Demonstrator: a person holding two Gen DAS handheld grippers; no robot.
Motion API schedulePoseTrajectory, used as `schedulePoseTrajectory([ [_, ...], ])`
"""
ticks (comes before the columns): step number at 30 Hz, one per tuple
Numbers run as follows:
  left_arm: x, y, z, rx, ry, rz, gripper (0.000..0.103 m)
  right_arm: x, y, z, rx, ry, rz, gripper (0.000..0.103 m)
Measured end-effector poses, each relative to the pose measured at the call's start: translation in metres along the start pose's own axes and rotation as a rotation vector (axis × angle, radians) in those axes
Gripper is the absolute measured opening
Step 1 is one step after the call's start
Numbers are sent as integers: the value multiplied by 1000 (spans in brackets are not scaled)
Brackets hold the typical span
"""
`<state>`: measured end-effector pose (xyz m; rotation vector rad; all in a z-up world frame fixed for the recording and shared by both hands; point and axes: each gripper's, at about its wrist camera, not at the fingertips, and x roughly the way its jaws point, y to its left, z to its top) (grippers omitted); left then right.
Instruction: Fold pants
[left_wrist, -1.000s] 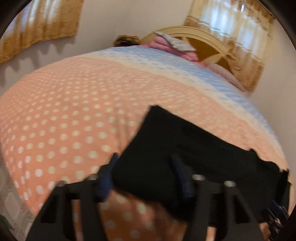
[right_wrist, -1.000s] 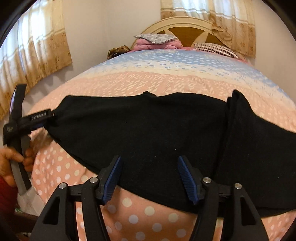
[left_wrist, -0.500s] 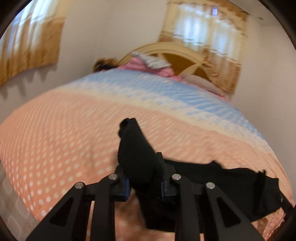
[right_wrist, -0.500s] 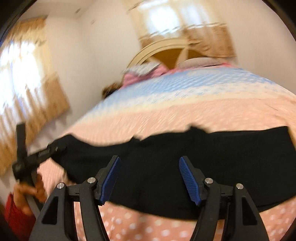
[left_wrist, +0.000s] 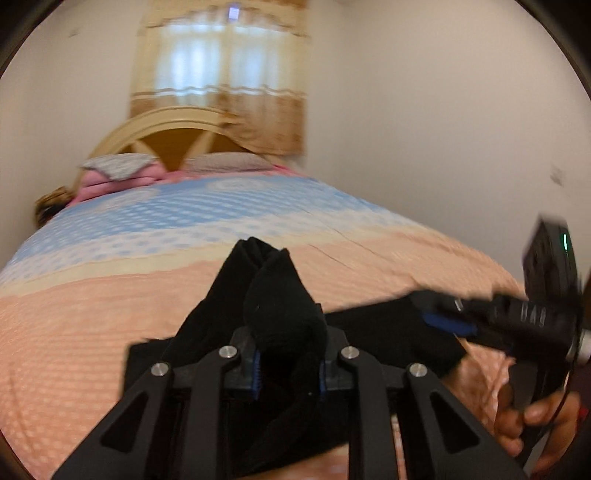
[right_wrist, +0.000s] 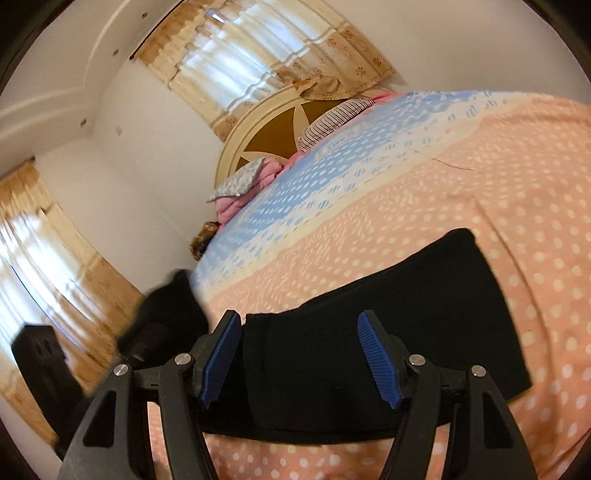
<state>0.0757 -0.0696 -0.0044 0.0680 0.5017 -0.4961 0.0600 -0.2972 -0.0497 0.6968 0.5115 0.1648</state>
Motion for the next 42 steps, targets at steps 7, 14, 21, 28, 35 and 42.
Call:
schedulePoseTrajectory([
  [7, 17, -41, -36, 165, 38, 7, 22, 4, -19, 0, 54, 80, 114, 68],
  [14, 26, -51, -51, 279, 53, 12, 31, 50, -24, -5, 158, 218, 251, 68],
  [21, -5, -54, -45, 381, 56, -96, 63, 82, -5, -19, 65, 328, 215, 67],
  [28, -44, 31, -26, 144, 50, 4, 72, 85, 9, -22, 46, 333, 213, 67],
  [35, -54, 95, -12, -87, 57, 175, 72, 95, 39, -35, -171, 325, 2, 29],
  [42, -50, 124, -31, -234, 121, 194, 72, 73, 96, -55, -536, 250, -100, 15],
])
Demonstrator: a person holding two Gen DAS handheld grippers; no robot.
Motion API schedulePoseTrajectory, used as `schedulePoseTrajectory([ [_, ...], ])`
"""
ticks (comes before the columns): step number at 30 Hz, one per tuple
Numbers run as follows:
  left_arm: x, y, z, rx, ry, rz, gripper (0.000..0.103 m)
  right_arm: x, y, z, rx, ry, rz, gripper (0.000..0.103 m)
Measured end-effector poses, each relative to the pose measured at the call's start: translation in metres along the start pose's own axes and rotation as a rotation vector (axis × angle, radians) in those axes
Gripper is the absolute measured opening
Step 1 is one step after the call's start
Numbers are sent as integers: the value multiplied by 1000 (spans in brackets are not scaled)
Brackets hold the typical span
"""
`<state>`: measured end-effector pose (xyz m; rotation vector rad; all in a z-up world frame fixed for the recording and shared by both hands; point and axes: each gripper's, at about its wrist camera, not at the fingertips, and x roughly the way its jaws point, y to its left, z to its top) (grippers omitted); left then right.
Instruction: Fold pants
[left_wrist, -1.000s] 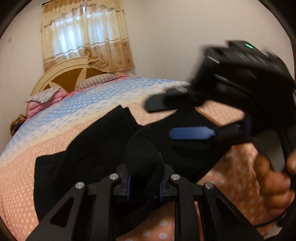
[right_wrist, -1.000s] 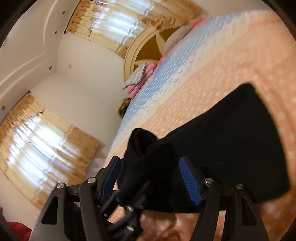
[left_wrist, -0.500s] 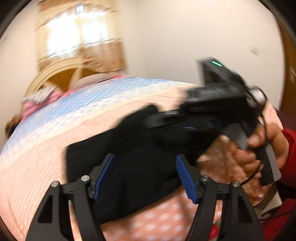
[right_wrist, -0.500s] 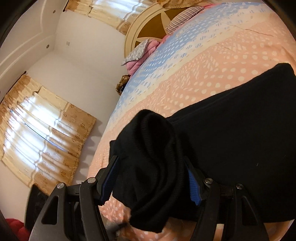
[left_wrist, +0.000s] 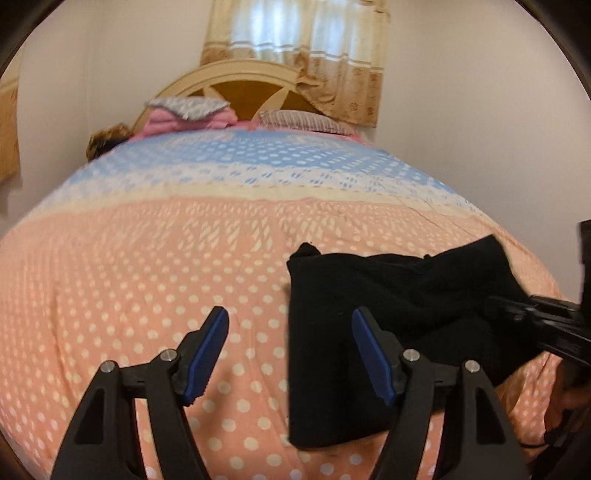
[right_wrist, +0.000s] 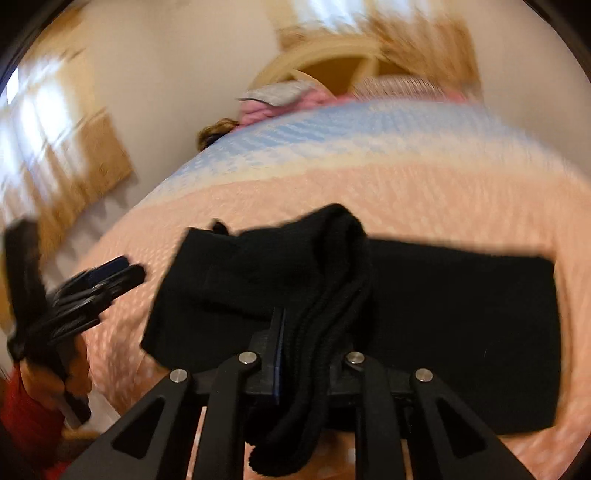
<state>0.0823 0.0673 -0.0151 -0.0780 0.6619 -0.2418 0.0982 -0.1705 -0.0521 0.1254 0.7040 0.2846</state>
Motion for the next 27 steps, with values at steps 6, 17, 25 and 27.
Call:
schedulePoseTrajectory([
  [6, 2, -1, 4, -15, -22, -8, 72, -57, 5, 36, -126, -145, 104, 15],
  [17, 31, -39, 18, 58, -16, -71, 72, -49, -153, -20, 150, -1, -48, 15],
  [25, 39, -71, 17, 152, -10, -73, 72, -48, -179, -36, 245, 12, -15, 21],
  [27, 35, -73, 16, 172, -20, -74, 72, -57, -178, -32, 301, -3, -26, 28],
])
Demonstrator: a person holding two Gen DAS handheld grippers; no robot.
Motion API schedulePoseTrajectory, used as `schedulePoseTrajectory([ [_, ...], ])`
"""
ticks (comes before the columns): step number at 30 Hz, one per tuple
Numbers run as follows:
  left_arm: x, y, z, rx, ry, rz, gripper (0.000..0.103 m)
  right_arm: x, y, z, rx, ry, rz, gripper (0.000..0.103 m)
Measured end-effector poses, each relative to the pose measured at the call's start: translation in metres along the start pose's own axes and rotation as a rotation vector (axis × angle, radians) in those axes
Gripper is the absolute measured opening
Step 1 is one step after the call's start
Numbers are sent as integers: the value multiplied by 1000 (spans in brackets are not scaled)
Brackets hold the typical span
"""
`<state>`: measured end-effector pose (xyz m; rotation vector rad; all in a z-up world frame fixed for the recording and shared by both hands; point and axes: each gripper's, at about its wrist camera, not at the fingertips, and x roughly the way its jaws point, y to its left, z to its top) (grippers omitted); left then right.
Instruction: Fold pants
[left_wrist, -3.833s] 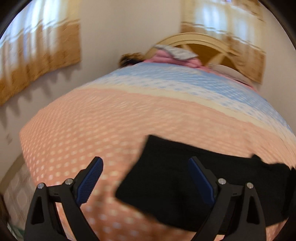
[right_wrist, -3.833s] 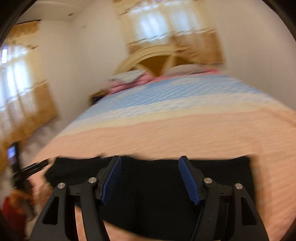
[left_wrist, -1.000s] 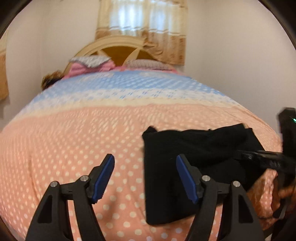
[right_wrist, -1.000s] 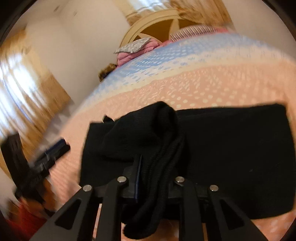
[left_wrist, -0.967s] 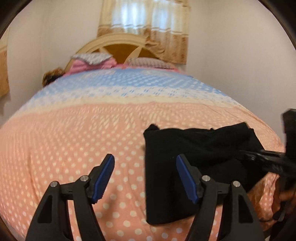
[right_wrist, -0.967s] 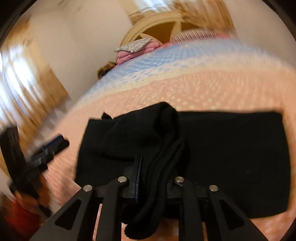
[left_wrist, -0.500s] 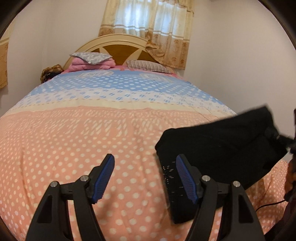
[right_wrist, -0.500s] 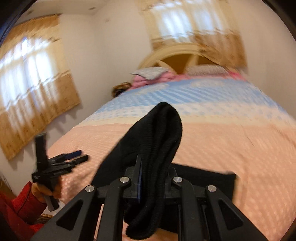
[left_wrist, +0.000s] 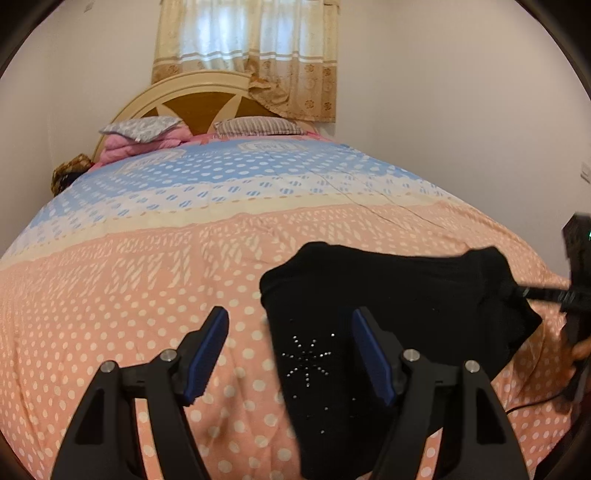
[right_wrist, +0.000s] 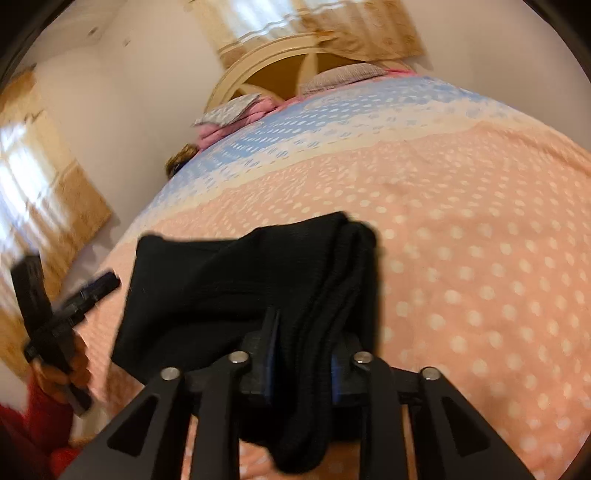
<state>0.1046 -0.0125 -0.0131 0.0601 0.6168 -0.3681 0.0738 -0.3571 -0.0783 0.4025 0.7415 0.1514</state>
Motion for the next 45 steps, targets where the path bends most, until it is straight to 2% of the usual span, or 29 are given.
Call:
schedulePoseTrajectory([
  [2, -1, 0, 0, 8, -3, -2, 72, -23, -1, 1, 21, -60, -55, 29],
  [4, 1, -2, -1, 8, -1, -7, 72, -48, 6, -3, -6, -114, -158, 29],
  [8, 13, -9, -6, 6, 33, -2, 72, -76, 27, -19, -3, -115, -85, 29],
  [13, 21, -18, -18, 29, 65, 4, 72, -55, 33, -44, 65, -30, -36, 29],
  [16, 20, -19, -22, 34, 77, 7, 72, -33, 35, -51, 72, -8, -52, 29],
  [19, 17, -17, -23, 23, 79, 3, 73, -18, 27, -50, 118, 16, -110, 29],
  [27, 18, -17, -25, 17, 83, 11, 76, -22, 15, -47, 251, -39, -95, 29],
  [32, 18, -17, -26, 9, 86, 9, 76, -23, 23, -48, 197, -64, -162, 29],
  [35, 19, -17, -25, 0, 93, 10, 76, -16, 26, -51, 193, -51, -133, 30],
  [37, 19, -16, -25, -1, 94, 8, 76, -14, 33, -52, 138, -54, -142, 30],
  [38, 19, -16, -24, -2, 94, 9, 76, -14, 37, -52, 114, -50, -152, 26],
  [39, 19, -16, -24, -2, 94, 9, 76, -14, 41, -51, 75, -34, -159, 14],
  [42, 19, -16, -25, 1, 94, 6, 76, -18, 44, -49, 27, 6, -153, 12],
  [45, 19, -17, -25, 8, 91, 8, 76, -25, 43, -41, -58, 32, -238, 12],
])
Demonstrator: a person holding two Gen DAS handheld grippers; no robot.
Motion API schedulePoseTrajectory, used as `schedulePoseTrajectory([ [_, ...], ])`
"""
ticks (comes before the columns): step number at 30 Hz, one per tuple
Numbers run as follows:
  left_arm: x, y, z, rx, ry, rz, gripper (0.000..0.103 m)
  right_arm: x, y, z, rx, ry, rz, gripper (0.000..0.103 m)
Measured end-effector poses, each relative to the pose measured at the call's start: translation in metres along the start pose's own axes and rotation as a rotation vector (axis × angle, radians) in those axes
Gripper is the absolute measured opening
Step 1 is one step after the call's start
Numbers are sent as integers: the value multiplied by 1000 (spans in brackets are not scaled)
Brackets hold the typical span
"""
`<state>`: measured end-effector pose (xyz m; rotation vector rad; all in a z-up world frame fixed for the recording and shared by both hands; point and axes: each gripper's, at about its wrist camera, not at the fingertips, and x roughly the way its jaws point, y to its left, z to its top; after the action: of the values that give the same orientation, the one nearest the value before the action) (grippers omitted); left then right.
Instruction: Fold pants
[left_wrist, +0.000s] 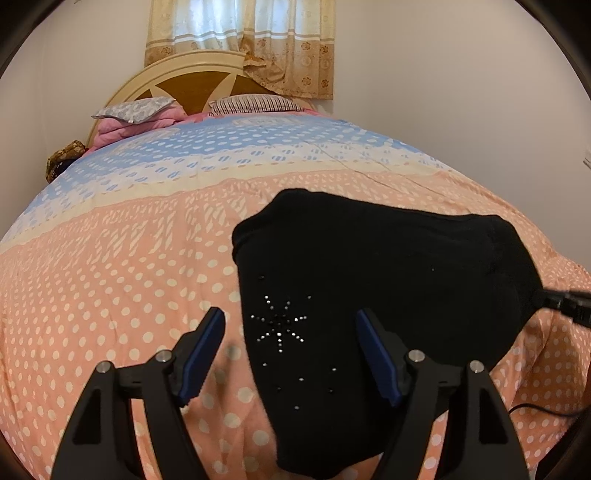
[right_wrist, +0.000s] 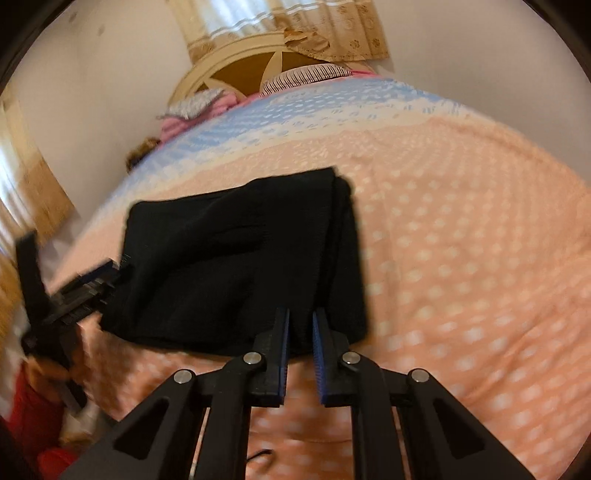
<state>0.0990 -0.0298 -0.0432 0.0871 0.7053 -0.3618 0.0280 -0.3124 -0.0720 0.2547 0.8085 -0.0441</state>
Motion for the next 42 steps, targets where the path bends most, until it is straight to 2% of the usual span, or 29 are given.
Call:
schedulePoseTrajectory([
  [2, 1, -1, -1, 4, 0, 5, 78, -2, -10, 8, -40, 11, -45, 12],
  [5, 5, -2, -4, 10, 18, 19, 80, 12, -18, 13, -91, 66, -38, 12],
  [7, 5, -2, -5, 14, 28, 23, 80, 18, -17, 11, -133, 56, -59, 12],
  [11, -7, 2, 3, 12, -4, 46, 80, 6, -28, 14, -88, 62, -32, 29],
  [14, -21, 5, 17, 0, -66, 62, 80, -19, -41, 26, 15, -38, -75, 29],
  [17, -21, -3, 31, 1, -105, 41, 80, -38, -34, 40, 5, -188, -39, 29],
  [19, -13, -12, 39, 15, -104, 36, 80, -29, -17, 52, -35, -201, 6, 29],
  [21, 1, -22, 48, 22, -103, 22, 80, -6, 1, 64, -85, -184, 14, 29],
  [23, 22, -22, 51, 6, -57, 44, 80, 18, 8, 67, -82, -155, 23, 29],
  [25, 48, -16, 48, -19, 24, 90, 83, 51, 6, 69, -34, -81, 10, 29],
  [26, 60, -8, 44, -48, 67, 89, 87, 68, 1, 66, -1, -37, 15, 29],
  [29, 70, 15, 33, -163, 103, 33, 103, 79, -7, 60, 21, -66, 47, 29],
  [33, 76, 39, 36, -275, 180, -88, 103, 79, -11, 58, 20, -76, 63, 29],
  [35, 61, 52, 40, -320, 172, -87, 103, 78, -11, 61, 22, -84, 67, 29],
  [38, 30, 72, 36, -332, 129, -30, 103, 69, -8, 61, 8, -103, 61, 29],
  [42, 6, 87, 9, -405, 110, -42, 103, 43, 3, 69, 39, -157, 79, 29],
])
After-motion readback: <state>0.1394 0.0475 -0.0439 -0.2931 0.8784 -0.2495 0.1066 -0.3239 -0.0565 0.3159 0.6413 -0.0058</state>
